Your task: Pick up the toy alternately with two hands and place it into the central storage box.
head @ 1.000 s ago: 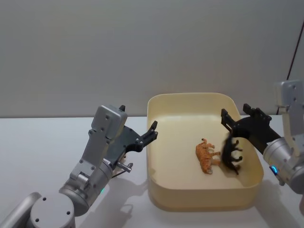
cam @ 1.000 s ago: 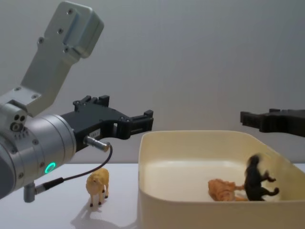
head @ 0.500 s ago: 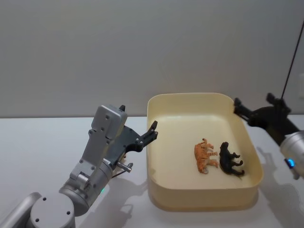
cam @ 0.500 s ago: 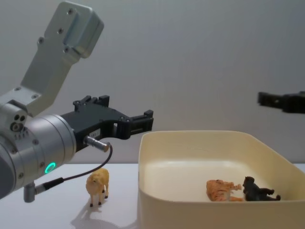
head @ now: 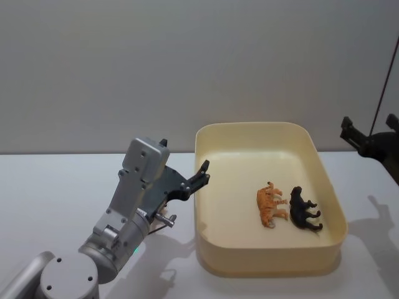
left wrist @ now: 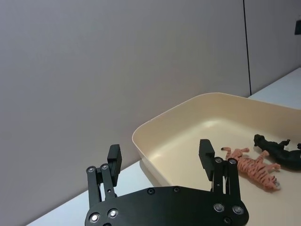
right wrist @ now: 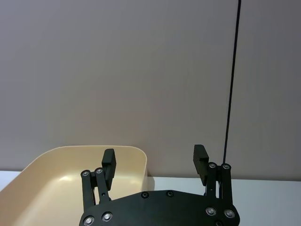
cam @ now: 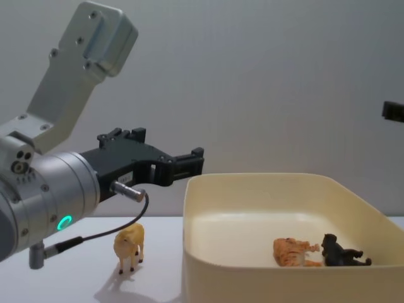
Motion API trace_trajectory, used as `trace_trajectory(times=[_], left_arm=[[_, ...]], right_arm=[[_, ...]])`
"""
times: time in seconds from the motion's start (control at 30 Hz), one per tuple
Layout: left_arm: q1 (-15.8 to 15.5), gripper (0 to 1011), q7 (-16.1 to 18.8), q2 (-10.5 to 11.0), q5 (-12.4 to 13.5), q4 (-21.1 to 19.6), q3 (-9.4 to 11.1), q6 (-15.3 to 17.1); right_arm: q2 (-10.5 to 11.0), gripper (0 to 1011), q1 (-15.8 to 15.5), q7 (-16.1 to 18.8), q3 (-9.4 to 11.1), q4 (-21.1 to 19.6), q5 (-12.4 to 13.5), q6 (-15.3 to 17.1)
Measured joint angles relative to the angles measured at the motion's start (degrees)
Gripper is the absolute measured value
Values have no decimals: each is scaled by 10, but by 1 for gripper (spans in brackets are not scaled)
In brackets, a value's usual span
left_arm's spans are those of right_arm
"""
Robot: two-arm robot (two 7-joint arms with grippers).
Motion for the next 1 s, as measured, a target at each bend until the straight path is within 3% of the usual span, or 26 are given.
trace_trajectory(times=[0.23,0.63,1.0], left_arm=[[11,1002,-3,10,-11,-19,-3,22],[44,1002,16,37,-53,-64,-12,97],[38,1001,23,30,-75,-56,-19,142]], right_arm=[[5,1001,-4,-7,6,-7,8,-1],[9,1001,-8,-11,11,-13,14,-2],[10,1001,-9,-12,13,-15,16,-3]])
